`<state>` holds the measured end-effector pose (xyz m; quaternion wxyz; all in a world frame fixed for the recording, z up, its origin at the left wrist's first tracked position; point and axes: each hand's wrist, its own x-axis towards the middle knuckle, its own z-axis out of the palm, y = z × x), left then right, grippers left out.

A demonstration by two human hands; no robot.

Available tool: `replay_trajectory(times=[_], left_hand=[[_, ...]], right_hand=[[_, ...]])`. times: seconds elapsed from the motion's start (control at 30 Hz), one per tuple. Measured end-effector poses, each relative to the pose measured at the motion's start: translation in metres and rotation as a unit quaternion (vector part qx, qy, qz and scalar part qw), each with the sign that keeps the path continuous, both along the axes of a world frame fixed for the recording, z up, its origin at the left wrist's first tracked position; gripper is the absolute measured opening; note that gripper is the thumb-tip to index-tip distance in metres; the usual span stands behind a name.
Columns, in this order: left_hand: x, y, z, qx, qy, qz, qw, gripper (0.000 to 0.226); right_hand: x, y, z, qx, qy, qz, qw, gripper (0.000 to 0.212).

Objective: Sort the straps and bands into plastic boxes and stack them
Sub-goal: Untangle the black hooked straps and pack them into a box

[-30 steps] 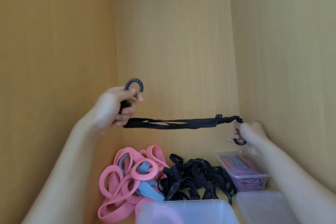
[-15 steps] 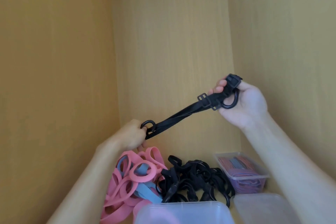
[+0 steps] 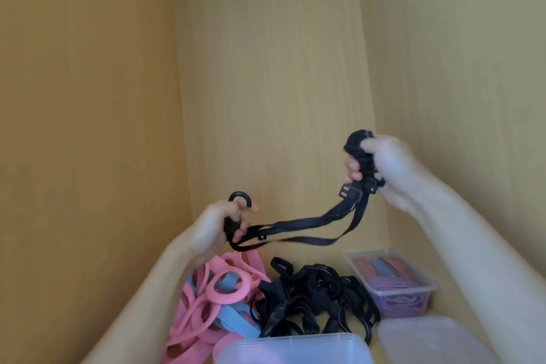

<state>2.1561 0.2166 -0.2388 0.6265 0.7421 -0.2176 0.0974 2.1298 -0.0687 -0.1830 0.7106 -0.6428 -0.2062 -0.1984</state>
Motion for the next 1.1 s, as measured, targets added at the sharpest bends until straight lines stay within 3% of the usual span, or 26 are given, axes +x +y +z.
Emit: replay_trajectory(times=[0.13,0.27,0.37,0.5,0.73,0.83,0.9,1.0,1.1], left_hand=[[-0.004,-0.004,0.011,-0.058,0.020,-0.069,0.996,0.013],[-0.002,-0.009,0.016,-0.045,-0.002,-0.055,0.997,0.029],[-0.002,-0.015,0.020,0.045,-0.068,0.017,0.997,0.049],[-0.010,-0.015,0.026,0.164,-0.120,0.082,0.976,0.045],[-0.015,-0.018,0.027,0.087,-0.093,-0.012,0.992,0.040],[-0.018,-0.019,0.028,0.040,-0.064,-0.066,0.995,0.041],[-0.022,-0.021,0.029,0.024,-0.057,-0.083,0.995,0.042],[-0.029,-0.024,0.033,-0.006,-0.040,-0.091,0.995,0.046],[-0.033,-0.024,0.035,-0.031,-0.034,-0.093,0.995,0.044]], right_hand=[[0.010,0.012,-0.009,-0.110,0.008,-0.051,0.993,0.010],[0.017,0.021,-0.021,-0.162,0.025,-0.015,0.986,0.006],[0.019,0.030,-0.029,-0.226,0.022,0.005,0.974,0.009],[0.016,0.043,-0.031,-0.265,-0.003,0.027,0.964,0.015],[0.012,0.046,-0.028,-0.343,-0.052,-0.061,0.936,0.020],[0.009,0.042,-0.028,-0.308,-0.015,0.006,0.951,0.009],[0.007,0.041,-0.029,-0.272,0.013,0.061,0.960,0.017],[0.012,0.043,-0.030,-0.267,0.008,0.020,0.964,0.036],[0.018,0.046,-0.033,-0.261,0.005,0.002,0.965,0.035]])
